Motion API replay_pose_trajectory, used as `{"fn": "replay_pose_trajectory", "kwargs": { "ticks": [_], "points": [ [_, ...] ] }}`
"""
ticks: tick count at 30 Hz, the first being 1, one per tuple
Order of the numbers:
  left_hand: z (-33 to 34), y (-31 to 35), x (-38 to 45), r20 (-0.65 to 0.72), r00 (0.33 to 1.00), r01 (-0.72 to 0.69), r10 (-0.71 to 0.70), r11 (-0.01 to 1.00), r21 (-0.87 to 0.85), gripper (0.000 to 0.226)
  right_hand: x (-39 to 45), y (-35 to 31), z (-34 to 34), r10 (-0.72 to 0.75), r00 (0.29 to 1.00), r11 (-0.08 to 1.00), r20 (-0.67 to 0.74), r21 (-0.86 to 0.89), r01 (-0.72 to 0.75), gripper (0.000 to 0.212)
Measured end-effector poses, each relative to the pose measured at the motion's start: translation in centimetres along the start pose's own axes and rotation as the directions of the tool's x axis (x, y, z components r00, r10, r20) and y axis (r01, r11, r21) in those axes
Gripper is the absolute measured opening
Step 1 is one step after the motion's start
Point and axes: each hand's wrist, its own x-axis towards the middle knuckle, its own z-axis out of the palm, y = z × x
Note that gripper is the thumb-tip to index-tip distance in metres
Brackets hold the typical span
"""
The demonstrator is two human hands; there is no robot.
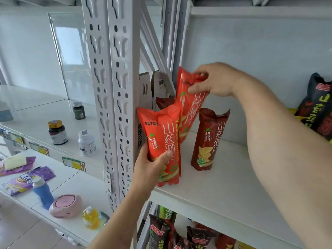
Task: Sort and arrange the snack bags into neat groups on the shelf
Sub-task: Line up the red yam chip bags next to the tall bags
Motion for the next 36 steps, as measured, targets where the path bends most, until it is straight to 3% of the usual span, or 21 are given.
{"fn": "replay_pose_trajectory", "kwargs": {
  "ticks": [4,8,12,16,20,29,36],
  "points": [
    [1.3,1.5,-0.8,0.091,0.996,-0.013,0.016,0.999,-0.042,0.071,-2.6,-0.1,-4.6,-0.029,0.979,0.997,-0.202,0.058,0.042,0.038],
    [4.5,2.5,-1.6,0.179,0.983,-0.027,0.038,0.998,-0.062,0.075,-5.3,1.7,-8.6,-0.006,0.950,0.999,-0.313,0.041,0.019,0.043],
    [8.6,2.5,-2.4,0.230,0.973,-0.011,0.030,0.997,-0.082,0.100,-8.1,4.3,-11.3,0.026,0.940,1.000,-0.341,-0.005,-0.030,0.045],
    [12.6,1.6,-3.5,0.310,0.951,0.012,-0.001,0.999,-0.032,0.072,-9.8,7.5,-11.5,0.045,0.904,0.994,-0.426,0.108,0.002,0.039],
    [15.2,0.8,-4.7,0.266,0.964,-0.003,0.019,0.998,-0.063,0.069,-11.7,10.4,-12.3,0.044,0.830,0.987,-0.556,0.154,0.051,0.041],
    [19.4,-1.9,-6.9,0.297,0.955,-0.001,0.002,1.000,-0.003,0.071,-16.9,15.5,-14.9,0.148,0.878,0.988,-0.455,0.110,-0.109,0.052],
    [21.4,-4.5,-7.4,0.316,0.947,0.044,-0.064,0.997,0.070,0.078,-17.7,19.8,-11.1,0.250,0.948,0.968,-0.194,0.028,-0.250,0.047]
  ]
}}
